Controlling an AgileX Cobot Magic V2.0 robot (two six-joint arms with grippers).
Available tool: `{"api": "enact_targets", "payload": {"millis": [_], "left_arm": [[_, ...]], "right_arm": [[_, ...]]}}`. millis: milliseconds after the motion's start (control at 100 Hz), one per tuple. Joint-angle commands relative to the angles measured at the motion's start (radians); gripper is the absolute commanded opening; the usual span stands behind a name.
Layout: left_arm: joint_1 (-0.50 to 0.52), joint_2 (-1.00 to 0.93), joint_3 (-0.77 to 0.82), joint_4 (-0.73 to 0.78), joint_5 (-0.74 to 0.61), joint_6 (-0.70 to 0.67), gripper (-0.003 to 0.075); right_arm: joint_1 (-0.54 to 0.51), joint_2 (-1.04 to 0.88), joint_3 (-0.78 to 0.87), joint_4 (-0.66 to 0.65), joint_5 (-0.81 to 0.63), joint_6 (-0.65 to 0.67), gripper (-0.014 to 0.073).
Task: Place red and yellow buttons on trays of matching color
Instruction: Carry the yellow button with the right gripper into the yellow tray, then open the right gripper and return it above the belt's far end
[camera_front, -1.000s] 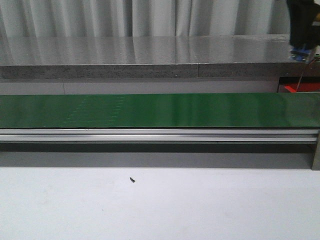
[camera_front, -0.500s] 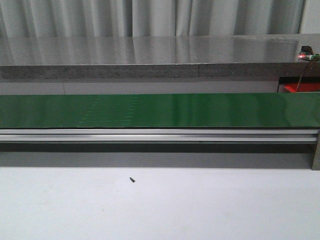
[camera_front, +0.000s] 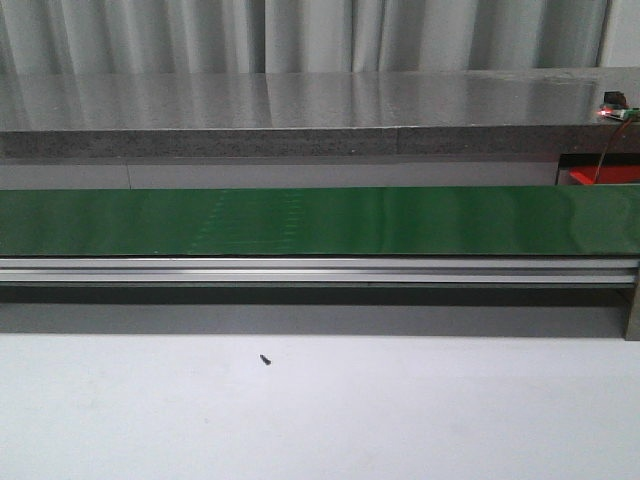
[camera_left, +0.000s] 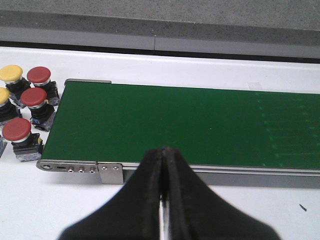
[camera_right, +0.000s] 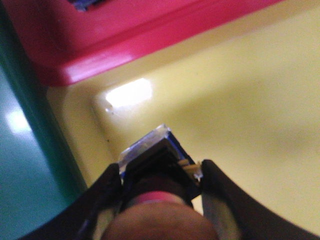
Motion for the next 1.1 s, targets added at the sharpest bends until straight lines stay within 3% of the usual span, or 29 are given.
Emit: {"api": "enact_targets", "payload": {"millis": [0, 480, 640, 700, 1090], "left_arm": [[-0.008, -0.003, -0.027, -0.015, -0.077, -0.002, -0.002], [-0.008, -0.003, -0.027, -0.015, -0.077, -0.002, -0.002], [-0.008, -0.003, -0.027, -0.015, -0.077, -0.002, -0.002], [-0.008, -0.003, -0.027, -0.015, -0.077, -0.002, -0.002], [-0.008, -0.003, -0.027, -0.015, -0.078, -0.002, -0.002]], "right_arm": [[-0.006, -0.031, -0.022, 0.013, -0.047, 0.003, 0.0271], [-0.006, 0.111, -0.024, 0.025, -0.069, 0.002, 0.0285], [-0.006, 0.11, -0.024, 0.027, -0.056, 0.002, 0.0502], [-0.006, 0.107, -0.024, 0.027, -0.053, 0.002, 0.0545], [-0.006, -0.03, -0.024, 0.027, 0.002, 0.002, 0.0533]]}}
